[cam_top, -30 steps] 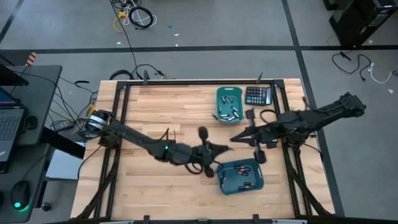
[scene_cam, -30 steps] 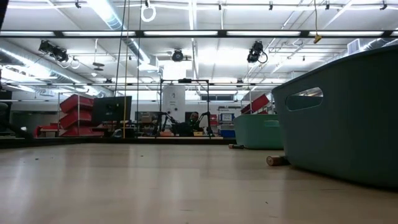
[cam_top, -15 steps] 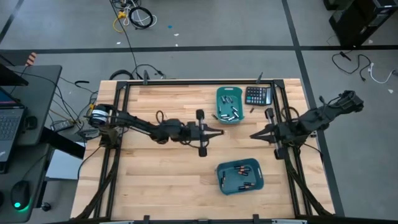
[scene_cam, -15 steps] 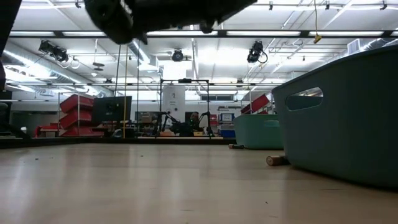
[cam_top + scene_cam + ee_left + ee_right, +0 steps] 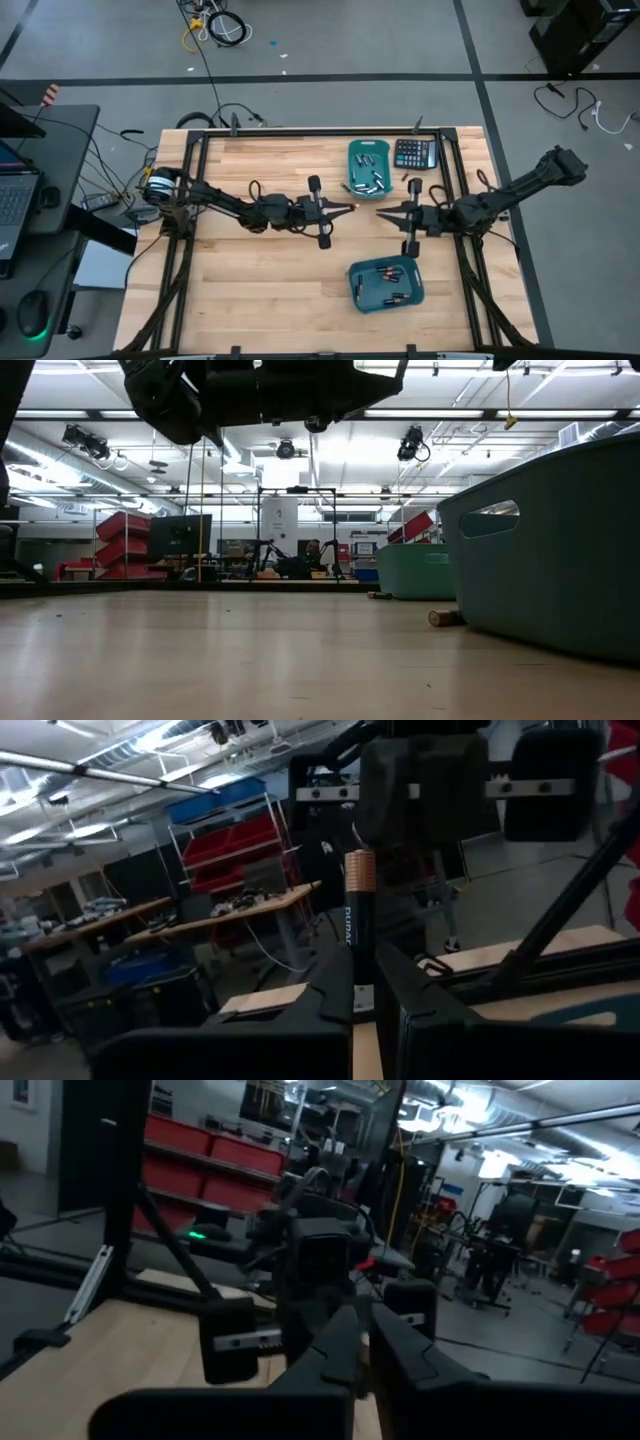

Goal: Sort batteries
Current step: Put the black battery into the blue bin

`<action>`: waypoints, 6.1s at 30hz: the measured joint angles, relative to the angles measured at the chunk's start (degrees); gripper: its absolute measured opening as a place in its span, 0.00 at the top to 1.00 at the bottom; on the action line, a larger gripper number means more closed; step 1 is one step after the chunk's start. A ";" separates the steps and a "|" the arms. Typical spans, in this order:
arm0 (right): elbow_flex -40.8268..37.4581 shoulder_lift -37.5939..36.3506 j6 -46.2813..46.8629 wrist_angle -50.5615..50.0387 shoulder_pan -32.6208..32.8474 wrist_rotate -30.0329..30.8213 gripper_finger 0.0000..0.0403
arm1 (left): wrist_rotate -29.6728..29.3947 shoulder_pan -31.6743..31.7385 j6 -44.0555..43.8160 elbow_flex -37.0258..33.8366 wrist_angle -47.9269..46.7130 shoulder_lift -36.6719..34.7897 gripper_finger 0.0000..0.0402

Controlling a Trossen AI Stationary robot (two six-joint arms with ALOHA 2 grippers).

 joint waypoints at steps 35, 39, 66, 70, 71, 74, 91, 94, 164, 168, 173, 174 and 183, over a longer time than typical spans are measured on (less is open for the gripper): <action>0.00 19.74 -2.88 24.20 -7.13 -2.42 0.78 | 1.81 -0.85 3.08 2.08 -0.35 0.04 0.97; 0.00 19.74 -2.83 23.99 -7.06 -2.75 0.94 | 1.79 -0.81 2.58 2.08 -0.96 0.04 0.93; 0.04 3.52 25.59 -23.65 1.26 -20.24 0.95 | -15.18 -3.28 -2.32 2.10 -17.64 -0.02 0.59; 0.04 4.42 34.52 -33.59 2.76 -28.89 0.95 | -15.18 -3.02 -3.45 2.09 -19.84 -0.09 0.59; 0.04 4.83 35.99 -35.15 3.14 -29.68 0.95 | -15.18 -3.02 -3.68 2.08 -20.10 -0.09 0.59; 0.04 6.43 38.69 -38.13 4.13 -30.21 0.91 | -15.18 -3.02 -3.95 2.08 -20.68 -0.09 0.59; 0.21 8.31 39.79 -38.26 5.88 -30.24 0.98 | -19.62 -1.66 -9.90 2.07 -25.04 -0.11 0.59; 1.74 8.32 38.42 -39.82 5.85 -29.17 1.00 | -19.52 1.19 -12.94 3.29 -27.92 -0.12 0.60; 7.63 8.31 35.98 -46.38 6.88 -27.25 1.00 | 16.76 24.06 -0.61 16.06 -43.83 17.18 0.64; 7.61 8.31 36.01 -46.40 6.88 -27.25 1.00 | 16.76 24.06 -0.54 16.06 -43.78 17.18 0.64; 7.61 8.33 36.01 -46.40 6.88 -27.24 1.00 | 16.55 24.06 0.23 16.06 -43.94 17.18 0.64; 7.61 8.33 36.01 -46.40 6.88 -27.24 1.00 | 16.55 24.06 0.18 16.06 -44.03 17.18 0.64; 7.61 8.33 36.20 -46.40 6.88 -27.25 1.00 | 16.71 24.06 -0.44 16.06 -44.06 17.18 0.64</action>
